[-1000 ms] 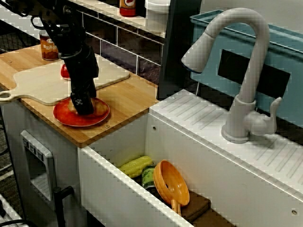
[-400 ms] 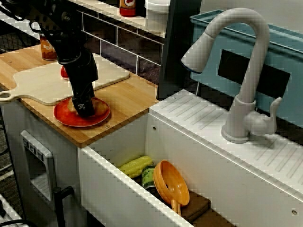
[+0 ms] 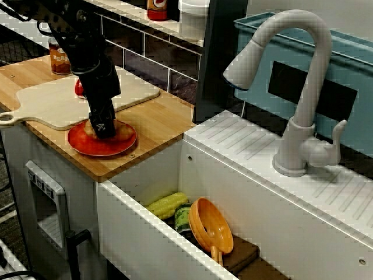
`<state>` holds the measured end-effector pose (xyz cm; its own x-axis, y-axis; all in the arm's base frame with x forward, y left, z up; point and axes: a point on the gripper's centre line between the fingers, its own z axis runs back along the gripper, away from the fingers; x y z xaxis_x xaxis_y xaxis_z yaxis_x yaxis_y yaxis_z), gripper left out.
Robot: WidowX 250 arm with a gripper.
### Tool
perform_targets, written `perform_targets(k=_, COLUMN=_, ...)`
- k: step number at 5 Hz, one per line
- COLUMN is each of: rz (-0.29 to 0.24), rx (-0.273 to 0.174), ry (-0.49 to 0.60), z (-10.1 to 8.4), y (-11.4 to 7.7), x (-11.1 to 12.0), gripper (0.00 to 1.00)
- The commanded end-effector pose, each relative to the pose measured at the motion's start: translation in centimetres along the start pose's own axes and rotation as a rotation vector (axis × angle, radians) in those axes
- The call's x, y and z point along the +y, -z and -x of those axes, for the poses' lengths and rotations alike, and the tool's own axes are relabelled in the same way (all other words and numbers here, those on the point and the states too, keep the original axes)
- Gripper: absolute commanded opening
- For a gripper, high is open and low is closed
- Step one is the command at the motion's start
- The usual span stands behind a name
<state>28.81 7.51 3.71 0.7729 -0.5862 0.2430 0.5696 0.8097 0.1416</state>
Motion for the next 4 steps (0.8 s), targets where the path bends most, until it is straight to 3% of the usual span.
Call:
perform_targets(k=1, rz=-0.006, rx=-0.028, ry=-0.024, z=0.3, y=-2.8, x=1.5, gripper=0.00)
perform_targets(k=2, rz=0.006, rx=-0.040, ry=-0.041, z=0.5, y=-3.8, x=2.1, gripper=0.00)
perform_targets(k=3, rz=-0.007, rx=-0.022, ry=-0.088, z=0.6, y=-3.9, x=2.6, gripper=0.98)
perform_targets(k=4, rz=-0.005, rx=0.003, ry=-0.122, z=0.6, y=-3.9, x=2.7, gripper=1.00)
